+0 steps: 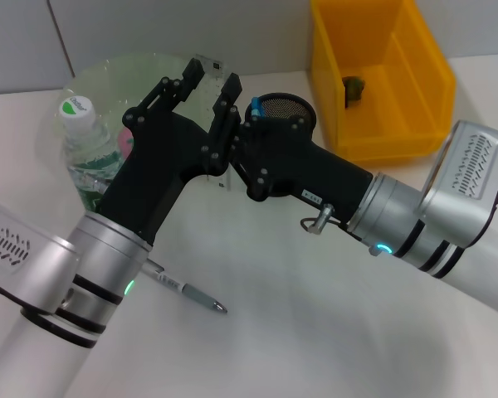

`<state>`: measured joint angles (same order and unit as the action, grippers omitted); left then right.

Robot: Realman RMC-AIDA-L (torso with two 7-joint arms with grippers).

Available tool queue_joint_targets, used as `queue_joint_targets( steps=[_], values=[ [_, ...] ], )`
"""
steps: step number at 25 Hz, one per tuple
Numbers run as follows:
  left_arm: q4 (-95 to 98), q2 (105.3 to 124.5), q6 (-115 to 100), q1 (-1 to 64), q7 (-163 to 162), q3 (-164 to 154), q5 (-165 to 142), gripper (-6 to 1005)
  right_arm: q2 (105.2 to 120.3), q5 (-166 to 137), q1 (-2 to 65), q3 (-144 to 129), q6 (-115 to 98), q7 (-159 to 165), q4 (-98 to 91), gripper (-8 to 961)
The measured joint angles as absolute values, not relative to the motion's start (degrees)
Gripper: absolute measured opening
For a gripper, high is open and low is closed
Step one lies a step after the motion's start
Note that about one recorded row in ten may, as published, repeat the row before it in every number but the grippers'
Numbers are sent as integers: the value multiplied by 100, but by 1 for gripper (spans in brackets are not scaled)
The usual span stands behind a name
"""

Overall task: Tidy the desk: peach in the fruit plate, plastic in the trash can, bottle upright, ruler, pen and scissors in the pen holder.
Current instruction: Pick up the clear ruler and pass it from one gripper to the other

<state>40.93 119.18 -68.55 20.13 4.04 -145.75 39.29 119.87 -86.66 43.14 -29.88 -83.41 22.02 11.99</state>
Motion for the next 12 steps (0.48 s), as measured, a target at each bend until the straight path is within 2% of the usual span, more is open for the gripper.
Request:
queue_joint_targets(
  steps=[2,12],
  values=[
    [4094,11918,-6855,2010,404,-14578,3929,461,11987,-8666,4321,-2988,-8341,2192,1210,54],
    [4096,11917,-6859,1994,397,-14581,3919,466,11987,-8666,4332,-2987,-8334,2195,1253,8]
  ],
)
